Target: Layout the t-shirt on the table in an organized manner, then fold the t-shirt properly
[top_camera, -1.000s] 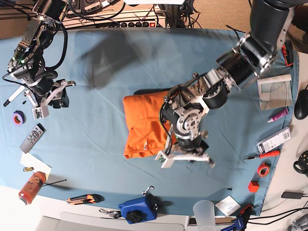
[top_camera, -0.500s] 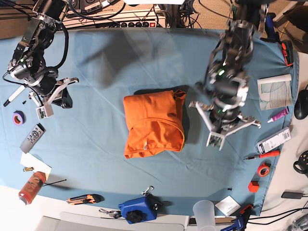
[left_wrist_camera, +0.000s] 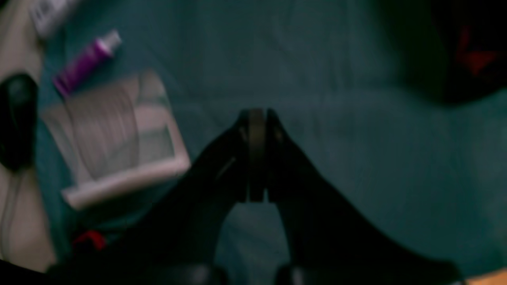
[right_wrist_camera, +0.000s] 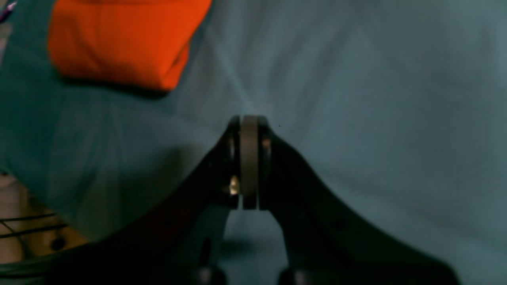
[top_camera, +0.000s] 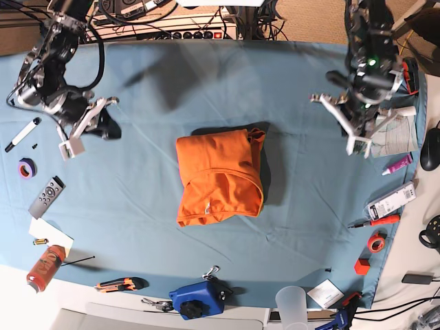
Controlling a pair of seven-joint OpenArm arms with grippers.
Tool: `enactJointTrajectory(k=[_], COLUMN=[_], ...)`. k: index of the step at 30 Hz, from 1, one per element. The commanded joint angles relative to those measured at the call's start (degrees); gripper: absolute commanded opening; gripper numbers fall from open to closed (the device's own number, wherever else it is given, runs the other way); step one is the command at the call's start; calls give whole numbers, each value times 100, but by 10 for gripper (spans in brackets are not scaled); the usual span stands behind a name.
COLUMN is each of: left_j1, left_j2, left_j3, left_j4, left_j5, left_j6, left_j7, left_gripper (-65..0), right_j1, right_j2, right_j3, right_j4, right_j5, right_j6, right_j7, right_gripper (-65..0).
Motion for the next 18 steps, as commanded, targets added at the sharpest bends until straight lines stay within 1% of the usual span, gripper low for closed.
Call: enactJointTrajectory(k=[1, 4, 7, 13, 18], left_j1=[103, 468, 791, 1589, 2262], left_j2=[-22, -22, -22, -22, -22], left_j3=[-146, -466, -636, -654, -656], left_j4=[155, 232, 245, 245, 245], left_j5=[-96, -264, -267, -396, -385], left_j6=[-28, -24, -24, -22, -22], left_j7=[-114, -111, -26, 39, 37], left_gripper=[-650, -650, -650, -650, -650], right_j1=[-39, -319, -649, -1547, -2260], right_j2=[79, 79, 79, 79, 79], right_j3=[35, 35, 37, 39, 39], right_j4=[87, 149, 487, 1574, 1716], right_j5=[203, 391, 452, 431, 433], right_j6=[8, 8, 8, 8, 8], right_j7=[63, -114, -260, -319, -328], right_gripper=[-650, -650, -650, -650, -650])
